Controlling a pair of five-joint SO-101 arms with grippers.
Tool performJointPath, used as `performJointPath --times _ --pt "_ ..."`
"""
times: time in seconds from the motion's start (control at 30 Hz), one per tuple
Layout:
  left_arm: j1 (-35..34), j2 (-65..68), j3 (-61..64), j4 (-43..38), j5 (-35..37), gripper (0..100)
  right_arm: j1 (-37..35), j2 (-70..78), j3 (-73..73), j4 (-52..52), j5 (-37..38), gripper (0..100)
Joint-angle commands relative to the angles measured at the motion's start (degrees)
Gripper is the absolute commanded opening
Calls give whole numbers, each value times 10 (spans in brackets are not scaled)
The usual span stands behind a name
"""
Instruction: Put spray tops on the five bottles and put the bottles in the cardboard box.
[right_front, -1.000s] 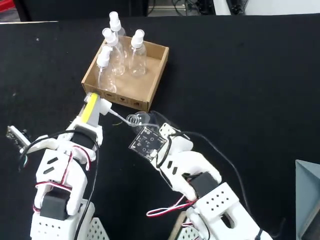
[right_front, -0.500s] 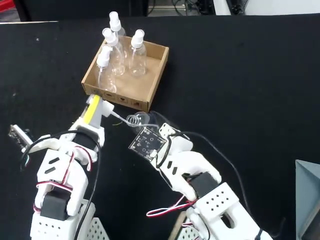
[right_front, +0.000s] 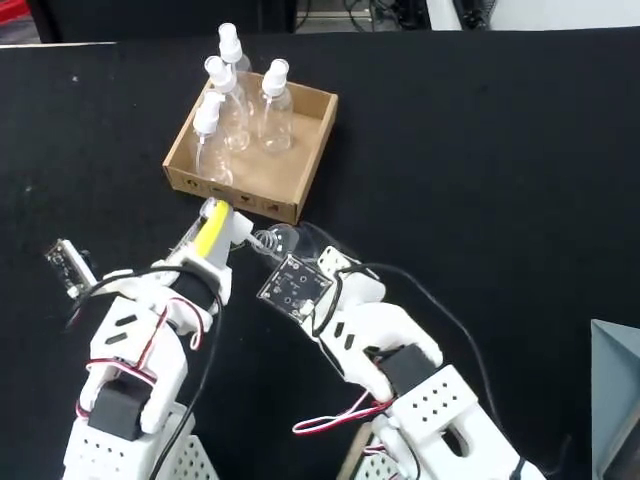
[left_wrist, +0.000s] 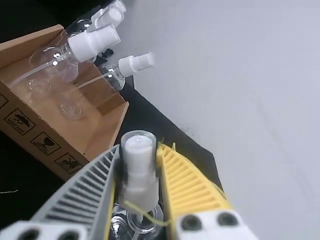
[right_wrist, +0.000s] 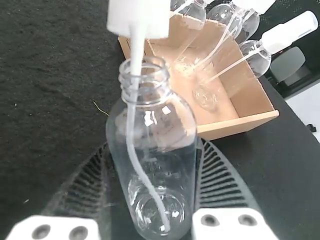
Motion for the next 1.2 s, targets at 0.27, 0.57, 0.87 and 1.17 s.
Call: performJointPath --times 0.27,0.57,0.87,1.17 --pt "23 -6 -14 5 -28 30 -10 -14 -5 -2 -2 99" --pt "60 -7 -74 126 -63 138 -10 -13 -5 -2 -1 99" --pt "67 -7 -94 161 -61 284 -10 -13 -4 0 -1 99" --pt "22 -7 -122 161 -24 274 -10 -13 -4 -3 -2 99"
